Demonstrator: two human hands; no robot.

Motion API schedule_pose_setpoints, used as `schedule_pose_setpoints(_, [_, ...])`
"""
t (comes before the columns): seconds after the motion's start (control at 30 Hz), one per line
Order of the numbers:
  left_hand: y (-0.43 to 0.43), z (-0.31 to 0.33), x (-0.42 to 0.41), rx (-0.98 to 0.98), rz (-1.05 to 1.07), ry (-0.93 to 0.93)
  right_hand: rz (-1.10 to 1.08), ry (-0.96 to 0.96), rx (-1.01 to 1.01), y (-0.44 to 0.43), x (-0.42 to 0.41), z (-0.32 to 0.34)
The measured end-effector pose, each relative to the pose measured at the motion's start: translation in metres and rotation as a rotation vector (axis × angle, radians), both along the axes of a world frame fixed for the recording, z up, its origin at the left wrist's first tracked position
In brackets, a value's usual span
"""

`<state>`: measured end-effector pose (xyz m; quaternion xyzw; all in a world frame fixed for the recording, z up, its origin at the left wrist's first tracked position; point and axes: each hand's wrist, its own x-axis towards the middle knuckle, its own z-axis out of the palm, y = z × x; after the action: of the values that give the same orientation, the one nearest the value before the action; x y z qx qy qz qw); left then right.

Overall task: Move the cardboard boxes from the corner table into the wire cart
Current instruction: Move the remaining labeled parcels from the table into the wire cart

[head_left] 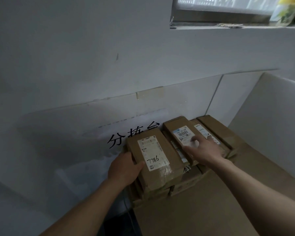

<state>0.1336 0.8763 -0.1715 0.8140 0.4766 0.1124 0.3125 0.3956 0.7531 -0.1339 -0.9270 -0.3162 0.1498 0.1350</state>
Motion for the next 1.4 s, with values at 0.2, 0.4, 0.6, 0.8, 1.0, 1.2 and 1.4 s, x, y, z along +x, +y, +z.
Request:
schedule_pose_setpoints(0.2, [0.0,0.005,0.002,-0.05,-0.005,-0.045,0.012,-0.029,0.055,-0.003,-0.008,-0.001])
schedule_pose_setpoints(0.4, [0.006,0.002,-0.006,-0.228,0.057,-0.242,-0.161,0.205,0.292,-0.018,-0.006,-0.009])
schedule_pose_setpoints(0.6, [0.004,0.002,-0.018,-0.462,0.097,-0.391,-0.325,0.47,0.463,-0.029,-0.012,-0.015])
schedule_pose_setpoints(0.8, [0.002,0.005,-0.026,-0.55,0.096,-0.503,-0.402,0.746,0.636,-0.04,-0.022,-0.01])
schedule_pose_setpoints(1.0, [0.005,0.02,-0.042,-0.547,0.021,-0.64,-0.383,0.944,0.809,-0.058,-0.033,0.005])
schedule_pose_setpoints(1.2, [0.008,0.054,-0.055,-0.503,-0.068,-0.718,-0.289,0.978,0.981,-0.079,-0.05,0.034])
schedule_pose_setpoints(1.4, [-0.003,0.093,-0.068,-0.459,-0.138,-0.811,-0.2,0.88,1.055,-0.092,-0.067,0.073])
